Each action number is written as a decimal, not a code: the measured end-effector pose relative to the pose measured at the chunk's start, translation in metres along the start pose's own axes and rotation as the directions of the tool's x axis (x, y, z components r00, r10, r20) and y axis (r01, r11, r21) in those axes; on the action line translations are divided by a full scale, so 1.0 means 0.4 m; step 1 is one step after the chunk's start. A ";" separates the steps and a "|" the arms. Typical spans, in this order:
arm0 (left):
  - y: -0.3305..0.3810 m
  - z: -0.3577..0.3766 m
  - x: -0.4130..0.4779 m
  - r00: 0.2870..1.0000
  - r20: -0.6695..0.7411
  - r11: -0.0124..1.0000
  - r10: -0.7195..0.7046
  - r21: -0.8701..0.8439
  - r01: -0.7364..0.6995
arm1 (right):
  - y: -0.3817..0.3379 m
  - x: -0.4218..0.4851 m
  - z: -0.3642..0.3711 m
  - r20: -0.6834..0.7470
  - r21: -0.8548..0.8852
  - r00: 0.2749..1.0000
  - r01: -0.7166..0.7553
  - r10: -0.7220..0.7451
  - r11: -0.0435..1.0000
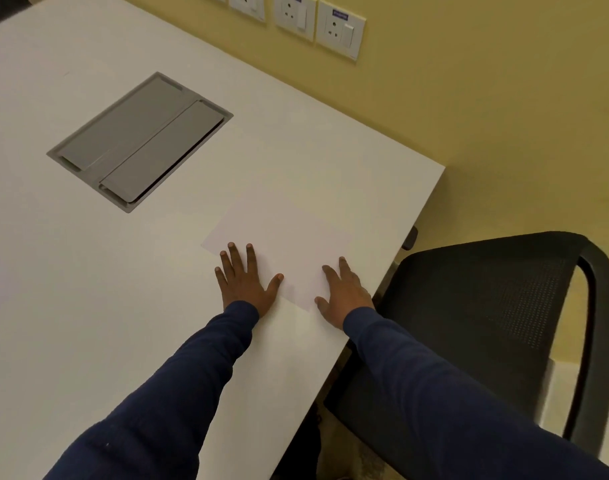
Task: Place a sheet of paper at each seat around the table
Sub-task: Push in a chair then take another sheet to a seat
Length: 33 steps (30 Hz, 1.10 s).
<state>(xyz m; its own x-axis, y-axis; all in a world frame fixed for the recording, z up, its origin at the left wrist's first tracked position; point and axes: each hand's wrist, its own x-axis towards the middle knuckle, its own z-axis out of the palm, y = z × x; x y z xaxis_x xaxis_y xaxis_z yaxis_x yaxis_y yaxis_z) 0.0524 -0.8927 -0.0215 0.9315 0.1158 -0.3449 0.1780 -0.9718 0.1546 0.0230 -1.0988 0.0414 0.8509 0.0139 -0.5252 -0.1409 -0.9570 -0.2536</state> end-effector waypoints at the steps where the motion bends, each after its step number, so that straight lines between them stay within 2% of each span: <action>1: 0.016 -0.010 -0.014 1.000 -0.003 1.000 0.010 0.006 -0.010 | 0.006 -0.014 -0.013 -0.016 0.003 1.000 0.000 0.000 1.000; 9: 0.186 -0.082 -0.181 0.993 -0.069 0.995 0.099 -0.021 -0.101 | 0.065 -0.201 -0.100 -0.144 0.055 0.989 -0.003 0.011 0.998; 16: 0.282 -0.132 -0.456 0.971 -0.174 0.984 0.167 -0.039 -0.176 | 0.123 -0.486 -0.106 -0.305 0.081 0.952 0.048 -0.021 0.996; 23: 0.287 -0.151 -0.773 0.939 -0.268 0.974 0.214 -0.012 -0.226 | 0.170 -0.797 -0.079 -0.467 0.090 0.882 0.117 -0.062 0.989; 33: 0.199 -0.212 -1.064 0.883 -0.346 0.946 0.316 0.044 -0.321 | 0.159 -1.113 0.014 -0.567 0.195 0.824 0.138 -0.003 0.971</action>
<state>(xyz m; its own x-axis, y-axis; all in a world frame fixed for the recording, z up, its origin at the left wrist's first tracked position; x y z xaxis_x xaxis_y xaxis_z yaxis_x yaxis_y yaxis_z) -0.3031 -1.0020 0.2163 0.9889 -0.1339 0.0647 -0.1449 -0.9654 0.2167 -0.3677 -1.1641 0.2546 0.9883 -0.1499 0.0285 -0.1183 -0.8710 -0.4768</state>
